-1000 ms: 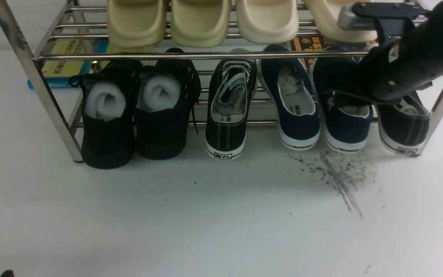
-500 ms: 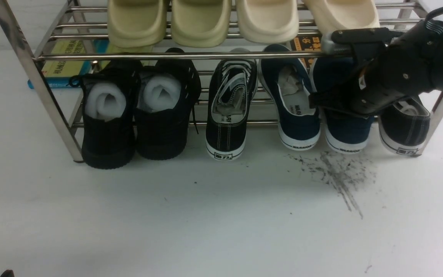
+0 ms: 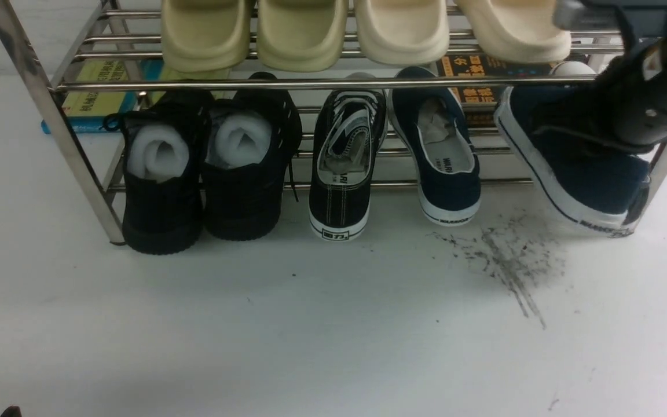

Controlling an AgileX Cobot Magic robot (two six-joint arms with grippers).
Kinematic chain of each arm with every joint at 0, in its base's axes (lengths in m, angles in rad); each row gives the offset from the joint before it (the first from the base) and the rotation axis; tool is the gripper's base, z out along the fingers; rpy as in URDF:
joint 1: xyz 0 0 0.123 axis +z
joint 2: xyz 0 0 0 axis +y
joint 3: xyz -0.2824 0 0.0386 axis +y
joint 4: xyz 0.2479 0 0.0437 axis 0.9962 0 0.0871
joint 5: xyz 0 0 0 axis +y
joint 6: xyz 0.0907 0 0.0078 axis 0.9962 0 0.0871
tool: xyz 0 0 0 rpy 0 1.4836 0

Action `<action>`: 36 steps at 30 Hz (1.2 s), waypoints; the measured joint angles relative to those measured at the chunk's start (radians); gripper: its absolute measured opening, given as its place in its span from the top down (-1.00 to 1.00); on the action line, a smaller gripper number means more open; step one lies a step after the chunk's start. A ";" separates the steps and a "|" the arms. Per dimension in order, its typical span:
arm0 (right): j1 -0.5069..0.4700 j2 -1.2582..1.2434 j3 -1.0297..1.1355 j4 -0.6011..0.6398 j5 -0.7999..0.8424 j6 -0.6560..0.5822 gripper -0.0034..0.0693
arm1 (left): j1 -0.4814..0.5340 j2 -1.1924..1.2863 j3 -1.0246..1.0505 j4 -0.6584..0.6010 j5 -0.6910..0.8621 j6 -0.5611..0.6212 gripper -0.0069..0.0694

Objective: Take the shoes off the shelf with your hand on the white table.

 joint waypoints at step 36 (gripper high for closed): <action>0.488 -0.006 0.266 0.555 0.005 -0.248 0.75 | 0.000 0.000 0.000 0.000 0.001 0.000 0.18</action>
